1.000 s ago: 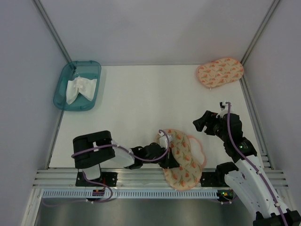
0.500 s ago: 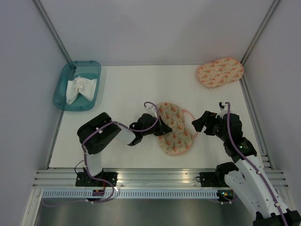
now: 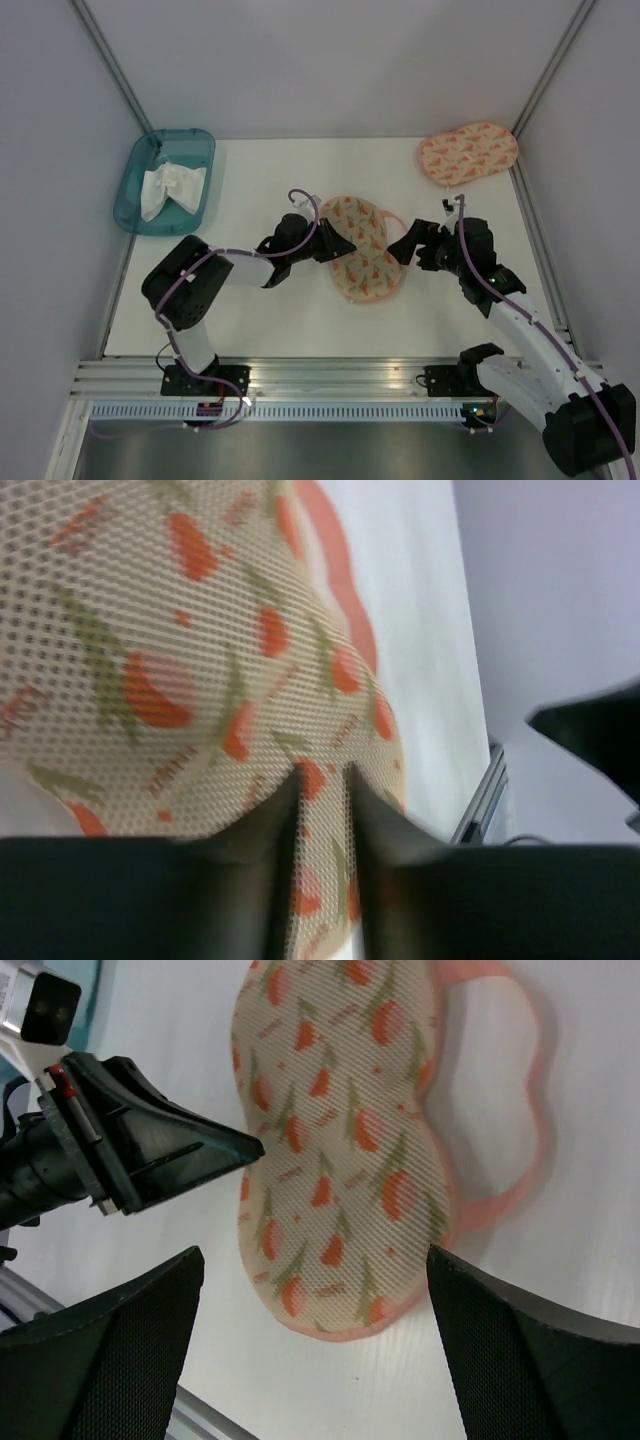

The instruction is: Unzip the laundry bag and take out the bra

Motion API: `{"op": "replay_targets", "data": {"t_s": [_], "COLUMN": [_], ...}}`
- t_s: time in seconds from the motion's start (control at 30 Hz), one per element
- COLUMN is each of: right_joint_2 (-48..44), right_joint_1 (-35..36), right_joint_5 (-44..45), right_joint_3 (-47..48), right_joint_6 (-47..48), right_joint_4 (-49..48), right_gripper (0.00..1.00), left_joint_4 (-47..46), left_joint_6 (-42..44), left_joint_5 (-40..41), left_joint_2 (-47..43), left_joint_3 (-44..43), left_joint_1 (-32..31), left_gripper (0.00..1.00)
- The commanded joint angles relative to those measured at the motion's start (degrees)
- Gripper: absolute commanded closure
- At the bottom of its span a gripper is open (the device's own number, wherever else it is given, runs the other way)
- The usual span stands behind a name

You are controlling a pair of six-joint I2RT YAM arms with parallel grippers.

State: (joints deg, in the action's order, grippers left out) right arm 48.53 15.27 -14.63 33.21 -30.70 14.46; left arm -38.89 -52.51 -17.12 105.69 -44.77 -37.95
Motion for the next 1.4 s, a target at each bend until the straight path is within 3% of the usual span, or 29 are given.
{"op": "replay_targets", "data": {"t_s": [0.0,0.03,0.17,0.33,0.43,0.5,0.6,0.73,0.87,1.17,1.37], "right_joint_2": [6.0,7.6,13.8,12.0,8.0,5.5,3.1,5.8,3.7,-1.5,-1.9], "right_joint_1": [6.0,8.3,20.1,27.6,31.1,32.7,35.7,40.8,42.7,47.3,49.6], "right_joint_5": [0.5,2.4,14.7,38.2,47.3,50.7,56.4,56.0,48.9,51.2,53.0], "right_joint_3": [6.0,6.9,11.0,10.1,7.3,5.8,3.7,1.3,-6.5,-11.3,-10.6], "right_joint_6": [0.6,1.3,3.0,0.0,-3.4,-5.7,-8.5,-9.6,-12.7,-17.5,-19.4], "right_joint_4": [-7.8,-7.9,-6.6,-2.4,0.3,2.4,4.7,1.2,-11.9,-13.0,-10.0], "right_gripper": [0.03,0.02,0.02,0.02,0.02,0.02,0.02,0.02,0.02,0.02,0.02], "left_joint_4": [0.8,1.4,7.0,17.2,19.6,19.2,11.2,-2.7,-10.4,-14.6,-7.1], "left_joint_6": [4.4,5.0,7.6,10.5,10.1,8.2,3.2,-3.3,-6.2,-10.9,-12.8], "left_joint_5": [-3.0,-3.0,-1.7,0.6,2.9,3.3,0.6,-4.0,-5.7,-10.2,-8.9], "left_joint_2": [-10.0,-11.7,-23.5,-34.5,-39.7,-41.6,-40.0,-32.1,-24.9,-6.8,0.7], "left_joint_3": [3.0,4.0,8.0,11.6,16.5,19.0,24.8,28.7,26.9,16.7,11.6], "left_joint_1": [-0.2,-0.3,-0.3,-0.3,-0.3,-0.2,-0.2,-0.3,-0.2,-0.3,-0.2], "left_gripper": [0.72,0.48,0.01,0.00,0.01,0.00,0.00,0.00,0.00,0.00,0.02]}}
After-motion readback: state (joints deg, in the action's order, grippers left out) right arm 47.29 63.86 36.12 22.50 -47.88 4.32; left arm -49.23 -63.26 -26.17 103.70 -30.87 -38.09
